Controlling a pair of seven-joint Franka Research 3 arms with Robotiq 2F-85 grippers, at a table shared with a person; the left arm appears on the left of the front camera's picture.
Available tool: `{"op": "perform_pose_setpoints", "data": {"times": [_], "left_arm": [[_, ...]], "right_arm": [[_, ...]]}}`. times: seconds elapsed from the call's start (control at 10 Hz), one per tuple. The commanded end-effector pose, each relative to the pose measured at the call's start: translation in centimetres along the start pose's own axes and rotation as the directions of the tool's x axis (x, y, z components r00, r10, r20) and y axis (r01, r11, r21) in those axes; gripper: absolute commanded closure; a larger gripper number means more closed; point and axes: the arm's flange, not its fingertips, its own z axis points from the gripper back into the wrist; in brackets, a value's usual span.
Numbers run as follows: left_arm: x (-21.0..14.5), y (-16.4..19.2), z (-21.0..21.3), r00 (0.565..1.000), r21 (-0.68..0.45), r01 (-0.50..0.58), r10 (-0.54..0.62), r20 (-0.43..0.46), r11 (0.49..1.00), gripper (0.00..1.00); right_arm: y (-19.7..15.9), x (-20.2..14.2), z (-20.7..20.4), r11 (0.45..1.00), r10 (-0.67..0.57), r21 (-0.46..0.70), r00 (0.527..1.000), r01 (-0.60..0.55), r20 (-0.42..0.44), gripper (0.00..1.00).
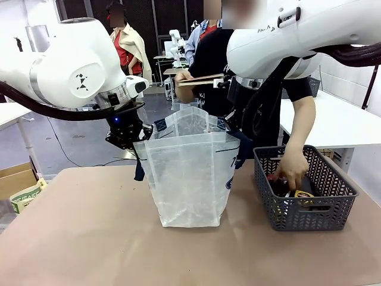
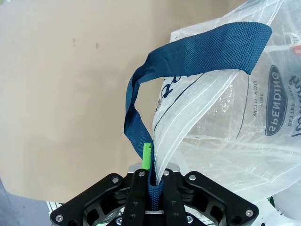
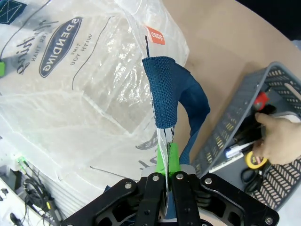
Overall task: Transfer purchased items from the store into the shopping bag.
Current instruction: Move the Reusable shopping bag to the right side of the table.
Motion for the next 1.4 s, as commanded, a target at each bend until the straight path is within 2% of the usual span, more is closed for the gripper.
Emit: {"op": "perform_pose_setpoints", "data": {"times": [0.0,1.3], "left_arm": [[-0.07,0.36,-0.04,1.000,0.003,-0.019,0.019,0.000,1.000,1.00],[-0.07,0.36,-0.04,1.000,0.003,-0.019,0.019,0.000,1.000,1.00]], "right_arm": [[-0.20,-0.09,-0.04,1.000,-0.010,-0.001,1.000,0.010,-0.001,1.00],[-0.20,-0.09,-0.04,1.000,-0.010,-0.001,1.000,0.010,-0.001,1.00]]}}
